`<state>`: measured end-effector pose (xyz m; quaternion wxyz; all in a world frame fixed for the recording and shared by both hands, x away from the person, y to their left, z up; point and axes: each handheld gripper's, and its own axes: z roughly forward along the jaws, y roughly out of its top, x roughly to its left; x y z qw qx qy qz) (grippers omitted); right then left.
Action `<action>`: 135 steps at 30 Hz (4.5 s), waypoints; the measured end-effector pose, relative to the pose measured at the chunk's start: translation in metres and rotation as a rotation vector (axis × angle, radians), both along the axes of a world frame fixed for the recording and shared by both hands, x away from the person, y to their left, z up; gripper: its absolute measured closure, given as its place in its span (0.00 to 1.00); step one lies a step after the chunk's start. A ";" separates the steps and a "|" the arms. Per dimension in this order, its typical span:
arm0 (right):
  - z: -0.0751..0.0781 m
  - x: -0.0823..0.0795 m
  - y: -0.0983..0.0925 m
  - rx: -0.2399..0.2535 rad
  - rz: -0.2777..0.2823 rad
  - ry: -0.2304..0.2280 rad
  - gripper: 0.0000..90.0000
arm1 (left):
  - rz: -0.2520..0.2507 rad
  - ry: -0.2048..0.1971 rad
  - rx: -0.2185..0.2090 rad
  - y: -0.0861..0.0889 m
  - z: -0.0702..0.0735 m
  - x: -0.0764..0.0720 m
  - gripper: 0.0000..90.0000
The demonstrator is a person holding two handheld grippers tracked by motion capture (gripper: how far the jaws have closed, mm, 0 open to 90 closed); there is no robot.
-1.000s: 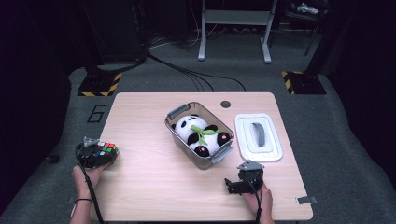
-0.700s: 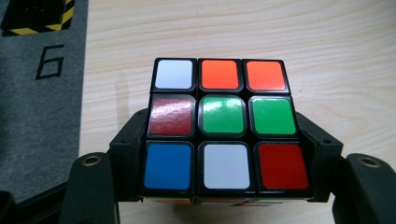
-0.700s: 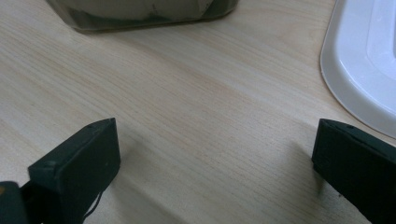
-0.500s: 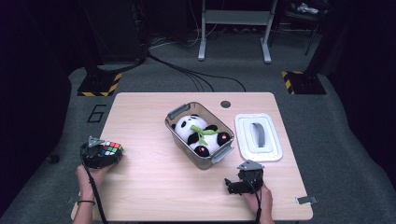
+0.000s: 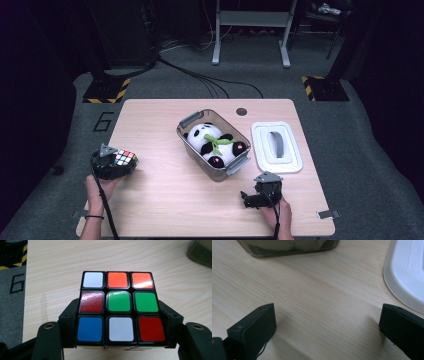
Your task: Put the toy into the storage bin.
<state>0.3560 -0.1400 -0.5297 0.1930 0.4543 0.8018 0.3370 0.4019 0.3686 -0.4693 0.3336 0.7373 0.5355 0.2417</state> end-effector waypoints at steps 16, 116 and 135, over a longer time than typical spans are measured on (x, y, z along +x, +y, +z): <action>0.000 0.000 0.000 0.000 -0.001 0.000 0.00 | -0.095 -0.013 -0.005 -0.023 0.027 -0.004 0.38; 0.000 0.000 -0.001 0.002 -0.007 -0.004 0.01 | -0.525 -0.001 -0.050 -0.245 0.100 0.045 0.38; 0.000 0.000 -0.001 0.003 -0.013 -0.005 0.01 | -0.579 0.065 -0.078 -0.281 0.079 0.049 0.38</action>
